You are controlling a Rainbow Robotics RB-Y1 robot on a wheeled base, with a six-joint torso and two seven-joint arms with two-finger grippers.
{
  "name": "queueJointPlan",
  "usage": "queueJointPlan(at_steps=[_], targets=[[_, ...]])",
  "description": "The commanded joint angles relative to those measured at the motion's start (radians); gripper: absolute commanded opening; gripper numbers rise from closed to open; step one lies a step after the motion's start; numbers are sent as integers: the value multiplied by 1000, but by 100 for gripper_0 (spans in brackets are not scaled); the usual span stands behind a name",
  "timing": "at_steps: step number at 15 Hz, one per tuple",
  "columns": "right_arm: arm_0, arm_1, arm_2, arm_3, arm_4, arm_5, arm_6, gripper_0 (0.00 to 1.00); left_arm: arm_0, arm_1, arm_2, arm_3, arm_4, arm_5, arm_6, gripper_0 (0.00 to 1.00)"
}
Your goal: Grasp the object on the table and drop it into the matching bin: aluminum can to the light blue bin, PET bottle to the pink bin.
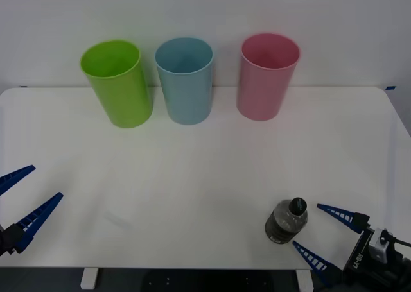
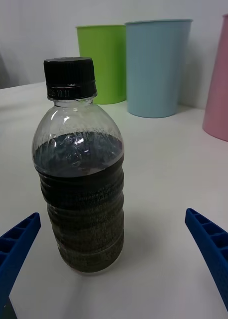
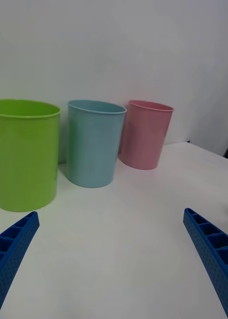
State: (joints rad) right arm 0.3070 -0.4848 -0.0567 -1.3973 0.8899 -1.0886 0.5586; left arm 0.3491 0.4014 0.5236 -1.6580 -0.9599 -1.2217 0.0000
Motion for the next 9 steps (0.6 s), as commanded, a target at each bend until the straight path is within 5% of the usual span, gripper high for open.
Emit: queueJointPlan(at_steps=[1,9], targets=[[-12,11,25,0,1,27,17,100,0,0,0,0,0,0,0,100],[-45,37,86,0,0,96,57,100,0,0,0,0,0,0,0,100]])
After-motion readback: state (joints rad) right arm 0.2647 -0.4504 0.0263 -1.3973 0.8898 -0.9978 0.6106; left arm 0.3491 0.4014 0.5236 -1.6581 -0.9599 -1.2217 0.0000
